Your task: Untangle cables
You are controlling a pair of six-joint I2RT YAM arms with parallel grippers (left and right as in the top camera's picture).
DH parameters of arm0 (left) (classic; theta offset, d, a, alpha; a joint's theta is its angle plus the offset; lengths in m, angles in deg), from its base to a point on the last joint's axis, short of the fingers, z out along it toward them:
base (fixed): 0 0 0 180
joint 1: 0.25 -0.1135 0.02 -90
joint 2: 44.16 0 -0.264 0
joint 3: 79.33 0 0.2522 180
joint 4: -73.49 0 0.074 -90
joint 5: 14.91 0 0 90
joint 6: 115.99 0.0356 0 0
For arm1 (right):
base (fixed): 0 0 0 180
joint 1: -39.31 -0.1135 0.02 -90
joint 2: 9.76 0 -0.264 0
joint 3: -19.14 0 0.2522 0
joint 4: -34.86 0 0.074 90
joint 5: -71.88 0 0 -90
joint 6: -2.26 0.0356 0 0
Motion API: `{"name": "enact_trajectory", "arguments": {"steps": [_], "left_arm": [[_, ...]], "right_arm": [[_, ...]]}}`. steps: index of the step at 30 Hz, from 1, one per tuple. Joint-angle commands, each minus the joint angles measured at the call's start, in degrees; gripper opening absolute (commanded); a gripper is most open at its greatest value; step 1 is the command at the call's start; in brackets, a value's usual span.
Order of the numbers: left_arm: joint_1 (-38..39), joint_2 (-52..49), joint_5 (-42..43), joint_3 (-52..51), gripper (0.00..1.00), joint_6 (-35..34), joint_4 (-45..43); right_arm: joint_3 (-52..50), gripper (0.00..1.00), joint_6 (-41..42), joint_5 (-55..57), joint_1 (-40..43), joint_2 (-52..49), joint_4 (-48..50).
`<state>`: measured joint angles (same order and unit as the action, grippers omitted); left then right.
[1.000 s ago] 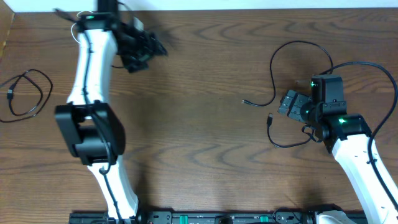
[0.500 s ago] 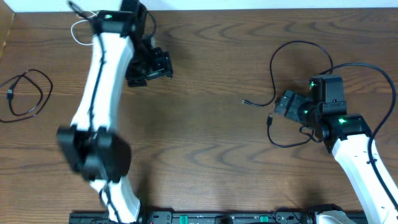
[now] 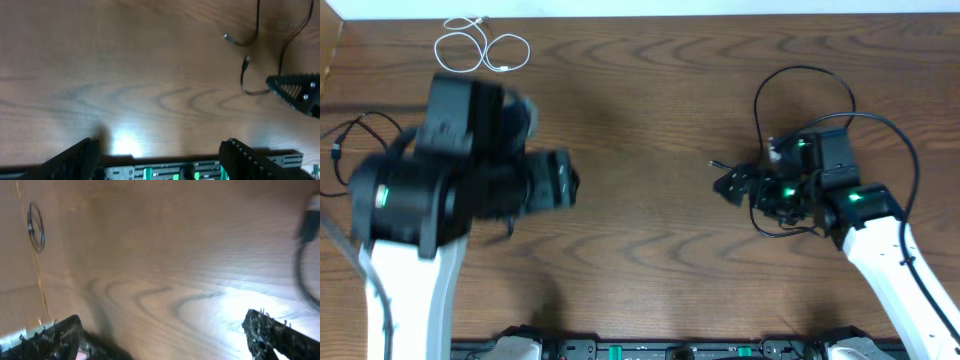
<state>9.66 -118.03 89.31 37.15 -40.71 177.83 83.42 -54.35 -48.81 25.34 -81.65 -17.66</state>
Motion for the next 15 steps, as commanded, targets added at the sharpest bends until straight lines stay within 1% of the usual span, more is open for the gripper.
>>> {"name": "enact_trajectory", "arguments": {"steps": [1,5,7,10,12,14,15], "left_arm": [[0.2,7.5,-0.8,-8.5,0.81,0.6,-1.4],[0.2,14.0,-0.8,-18.7,0.82,-2.9,-4.7],[0.2,15.9,-0.8,-22.6,0.82,-4.3,-5.5],[0.2,17.2,-0.8,-26.9,0.82,-6.0,-7.2],[0.2,17.0,-0.8,-28.9,0.82,-6.2,-8.8],[0.2,16.6,-0.8,-30.6,0.83,-6.2,-11.0],[0.2,16.3,-0.8,-31.2,0.87,-6.2,-12.3]], "right_arm": [[0.4,0.99,0.0,-2.1,-4.1,-0.1,-0.3],[0.4,0.99,-1.1,0.4,-6.4,-0.1,-0.3],[0.4,0.99,-1.2,2.3,-6.6,-0.1,-1.1],[0.5,0.99,-3.8,5.0,-6.6,-0.1,-2.6],[1.6,0.99,-4.5,8.2,-6.4,-0.2,-4.9],[4.9,0.99,-6.5,12.5,-5.6,-0.9,-9.4],[7.5,0.99,-7.8,14.7,-5.0,-1.8,-12.3]]}}
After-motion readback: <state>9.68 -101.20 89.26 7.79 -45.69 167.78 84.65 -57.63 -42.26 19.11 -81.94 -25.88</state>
